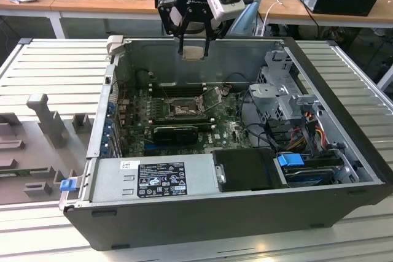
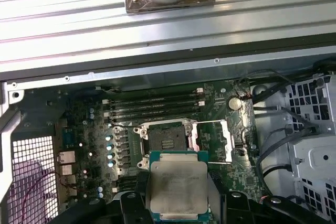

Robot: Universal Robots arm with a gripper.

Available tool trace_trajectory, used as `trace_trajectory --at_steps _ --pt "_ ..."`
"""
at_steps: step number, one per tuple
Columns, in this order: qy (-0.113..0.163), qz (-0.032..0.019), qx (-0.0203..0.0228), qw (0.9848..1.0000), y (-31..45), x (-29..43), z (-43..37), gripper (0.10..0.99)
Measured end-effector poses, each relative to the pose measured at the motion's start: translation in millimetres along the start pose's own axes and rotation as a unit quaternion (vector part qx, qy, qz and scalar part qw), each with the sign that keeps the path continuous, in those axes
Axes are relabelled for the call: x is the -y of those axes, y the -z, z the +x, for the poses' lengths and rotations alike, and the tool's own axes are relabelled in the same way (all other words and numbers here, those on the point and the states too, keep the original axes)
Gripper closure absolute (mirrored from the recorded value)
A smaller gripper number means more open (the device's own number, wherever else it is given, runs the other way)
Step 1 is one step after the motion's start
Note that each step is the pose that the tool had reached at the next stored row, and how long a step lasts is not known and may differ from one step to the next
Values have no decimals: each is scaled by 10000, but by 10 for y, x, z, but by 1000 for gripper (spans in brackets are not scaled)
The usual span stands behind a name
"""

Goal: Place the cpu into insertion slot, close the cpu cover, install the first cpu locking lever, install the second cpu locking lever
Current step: 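Place the cpu into insertion slot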

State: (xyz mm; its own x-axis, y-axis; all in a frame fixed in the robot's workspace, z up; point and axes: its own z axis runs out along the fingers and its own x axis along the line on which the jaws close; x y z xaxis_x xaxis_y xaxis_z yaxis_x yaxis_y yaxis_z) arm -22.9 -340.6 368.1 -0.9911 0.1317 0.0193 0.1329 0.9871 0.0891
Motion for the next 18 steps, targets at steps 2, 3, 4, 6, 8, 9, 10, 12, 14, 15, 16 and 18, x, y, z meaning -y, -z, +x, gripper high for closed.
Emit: trace_trajectory --at_steps 2,3,4,6,8,9,10,12,14,15,16,18 --pt "-96 -2 9 10000 0 0 0 557" --pt "-118 -2 10 9999 0 0 0 557" --pt "-146 -3 13 9999 -1 0 0 557" --pt "-197 -3 18 9998 -1 0 0 557" --pt "-270 -4 24 9996 -2 0 0 557" --pt "-302 -4 27 9995 -2 0 0 557" --pt "-361 -5 33 9993 -3 0 0 557" --pt "-462 -7 42 9989 -3 0 0 557" --pt "-525 -8 47 9986 -3 0 0 557" --pt "-564 -8 51 9984 -3 0 0 557" --pt "-595 -9 54 9982 -4 0 0 557" --pt "-656 -9 59 9978 -4 0 0 557"
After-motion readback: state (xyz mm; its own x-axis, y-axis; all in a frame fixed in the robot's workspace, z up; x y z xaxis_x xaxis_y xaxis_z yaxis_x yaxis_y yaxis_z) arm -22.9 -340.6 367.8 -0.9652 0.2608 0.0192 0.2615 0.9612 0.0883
